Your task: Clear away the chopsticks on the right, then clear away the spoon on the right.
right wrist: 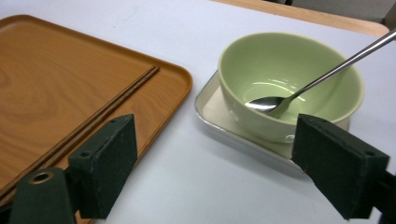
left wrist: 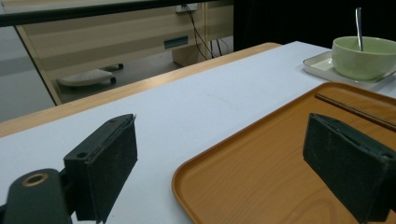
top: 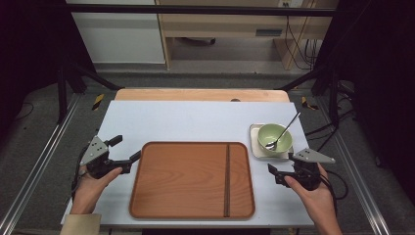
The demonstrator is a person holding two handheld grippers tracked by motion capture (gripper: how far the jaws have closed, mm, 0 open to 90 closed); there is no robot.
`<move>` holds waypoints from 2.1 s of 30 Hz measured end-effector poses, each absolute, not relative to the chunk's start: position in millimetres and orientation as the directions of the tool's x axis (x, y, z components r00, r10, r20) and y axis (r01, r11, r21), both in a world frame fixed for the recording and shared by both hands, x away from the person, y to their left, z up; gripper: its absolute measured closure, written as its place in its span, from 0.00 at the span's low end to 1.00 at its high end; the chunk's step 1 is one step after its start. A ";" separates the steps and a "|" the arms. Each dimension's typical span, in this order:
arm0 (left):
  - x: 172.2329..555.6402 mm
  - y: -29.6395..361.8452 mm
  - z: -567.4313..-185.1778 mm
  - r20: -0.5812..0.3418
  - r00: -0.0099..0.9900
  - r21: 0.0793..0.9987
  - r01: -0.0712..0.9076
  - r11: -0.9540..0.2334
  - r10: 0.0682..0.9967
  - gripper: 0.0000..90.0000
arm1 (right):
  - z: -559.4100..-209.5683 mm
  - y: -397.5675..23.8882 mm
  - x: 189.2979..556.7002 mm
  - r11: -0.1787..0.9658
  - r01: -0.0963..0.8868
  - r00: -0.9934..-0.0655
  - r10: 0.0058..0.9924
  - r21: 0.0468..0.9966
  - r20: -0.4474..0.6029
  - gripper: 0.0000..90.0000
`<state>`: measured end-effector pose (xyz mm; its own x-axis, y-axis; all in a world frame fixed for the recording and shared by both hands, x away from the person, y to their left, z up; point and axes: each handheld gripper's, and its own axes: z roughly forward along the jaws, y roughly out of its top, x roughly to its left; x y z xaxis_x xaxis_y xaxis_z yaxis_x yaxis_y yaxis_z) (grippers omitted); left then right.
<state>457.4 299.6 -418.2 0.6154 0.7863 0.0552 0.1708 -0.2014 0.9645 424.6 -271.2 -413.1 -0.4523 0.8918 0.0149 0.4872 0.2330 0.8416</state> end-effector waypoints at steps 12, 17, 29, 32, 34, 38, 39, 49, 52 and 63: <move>454.2 314.6 -416.9 0.038 0.592 0.974 0.157 -0.161 0.805 0.11 | -400.9 -294.7 460.2 0.214 0.505 -0.413 0.911 0.836 0.017 0.25; 454.8 314.0 -418.1 0.046 0.592 0.972 0.159 -0.172 0.805 0.11 | -401.7 -305.3 486.4 0.195 0.521 -0.384 0.923 0.831 0.025 0.29; 456.1 317.8 -421.2 0.044 0.585 0.971 0.166 -0.173 0.809 0.11 | -421.7 -341.1 547.3 0.023 0.581 -0.308 0.931 0.813 0.195 0.40; 456.7 317.9 -422.8 0.047 0.585 0.969 0.169 -0.178 0.809 0.11 | -423.3 -348.4 557.5 -0.008 0.578 -0.300 0.928 0.816 0.222 0.44; 456.8 316.9 -423.6 0.047 0.587 0.968 0.172 -0.181 0.809 0.11 | -425.0 -352.4 563.4 -0.025 0.579 -0.301 0.922 0.815 0.242 0.45; 457.2 316.7 -424.1 0.049 0.586 0.967 0.174 -0.184 0.809 0.11 | -427.5 -356.5 571.5 -0.058 0.573 -0.310 0.908 0.817 0.282 0.52; 457.2 316.8 -424.4 0.049 0.586 0.967 0.175 -0.185 0.809 0.11 | -428.8 -357.7 573.2 -0.056 0.574 -0.311 0.908 0.817 0.281 0.54; 457.8 315.7 -426.0 0.054 0.588 0.965 0.178 -0.194 0.807 0.11 | -431.0 -360.3 577.1 -0.073 0.569 -0.335 0.889 0.819 0.312 0.78; 457.6 315.6 -426.3 0.050 0.587 0.964 0.181 -0.192 0.808 0.11 | -428.9 -359.8 575.9 -0.071 0.558 -0.344 0.887 0.827 0.308 0.85; 456.9 317.8 -424.9 0.049 0.586 0.967 0.174 -0.185 0.809 0.12 | -411.2 -349.7 568.0 -0.073 0.508 -0.404 0.860 0.858 0.313 0.97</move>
<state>456.9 317.8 -424.9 0.5856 0.8091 0.0494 0.1744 -0.1852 0.9671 568.0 -349.7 -411.2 -0.4043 0.8596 0.3126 0.5080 -0.0732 0.8582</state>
